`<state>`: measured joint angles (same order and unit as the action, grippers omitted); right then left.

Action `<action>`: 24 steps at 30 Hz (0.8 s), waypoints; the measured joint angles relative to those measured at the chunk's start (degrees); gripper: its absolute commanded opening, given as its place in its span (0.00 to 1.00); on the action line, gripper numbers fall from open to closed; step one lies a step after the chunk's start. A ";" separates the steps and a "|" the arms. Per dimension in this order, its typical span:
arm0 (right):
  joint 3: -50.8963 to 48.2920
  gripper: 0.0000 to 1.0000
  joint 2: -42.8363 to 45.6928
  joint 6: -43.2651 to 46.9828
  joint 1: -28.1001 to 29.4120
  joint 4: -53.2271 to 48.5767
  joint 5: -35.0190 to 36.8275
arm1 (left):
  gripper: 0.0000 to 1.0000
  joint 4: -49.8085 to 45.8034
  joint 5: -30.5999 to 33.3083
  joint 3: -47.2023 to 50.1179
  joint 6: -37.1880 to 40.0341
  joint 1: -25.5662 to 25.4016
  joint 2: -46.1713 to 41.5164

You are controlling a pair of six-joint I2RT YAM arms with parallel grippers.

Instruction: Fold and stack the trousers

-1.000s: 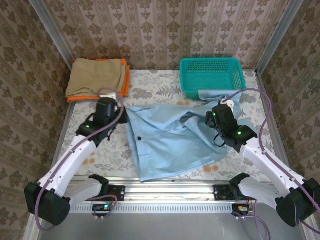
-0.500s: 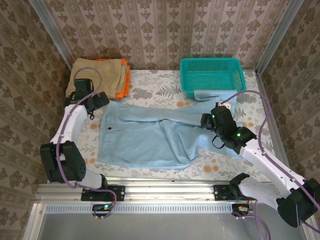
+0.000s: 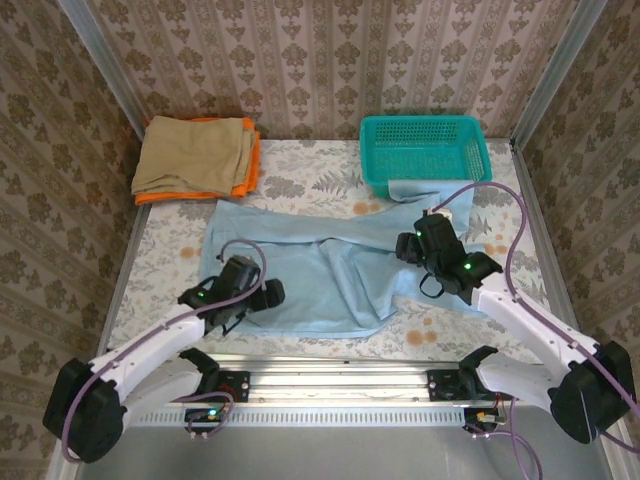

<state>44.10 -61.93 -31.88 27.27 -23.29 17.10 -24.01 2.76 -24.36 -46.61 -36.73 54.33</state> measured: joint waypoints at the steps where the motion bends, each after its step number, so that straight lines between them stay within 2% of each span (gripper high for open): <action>1: 0.00 0.69 -0.61 -0.09 0.02 0.15 -0.44 | 0.94 1.11 0.04 1.25 -1.22 -0.07 0.98; 4: 0.09 0.69 -2.49 -0.13 0.00 0.44 -1.92 | 0.97 5.09 0.81 2.12 -3.80 1.11 3.45; 6: 0.20 0.69 -3.48 -0.20 0.00 0.42 -2.89 | 0.97 8.44 1.11 2.51 -5.29 4.44 3.85; 11: 0.46 0.71 -3.69 -0.70 -2.23 -0.17 -5.75 | 0.95 13.09 0.13 6.14 -7.43 18.51 0.00; 15: 0.96 0.76 -2.49 -1.68 -7.30 -2.51 -7.63 | 0.93 10.01 0.04 7.45 -8.28 26.53 -5.42; 21: 1.29 0.79 2.25 -2.69 -15.17 -8.37 -8.66 | 0.88 1.81 3.13 4.74 -7.02 31.76 -11.52; 24: 1.42 0.73 3.69 -2.60 -17.44 -10.60 -10.21 | 0.83 0.61 2.89 -0.52 -4.17 32.09 -8.74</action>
<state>45.52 -58.24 -34.48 9.82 -33.89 6.90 -23.40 5.65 -24.88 -50.78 -4.64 45.58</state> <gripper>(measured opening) 0.768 0.844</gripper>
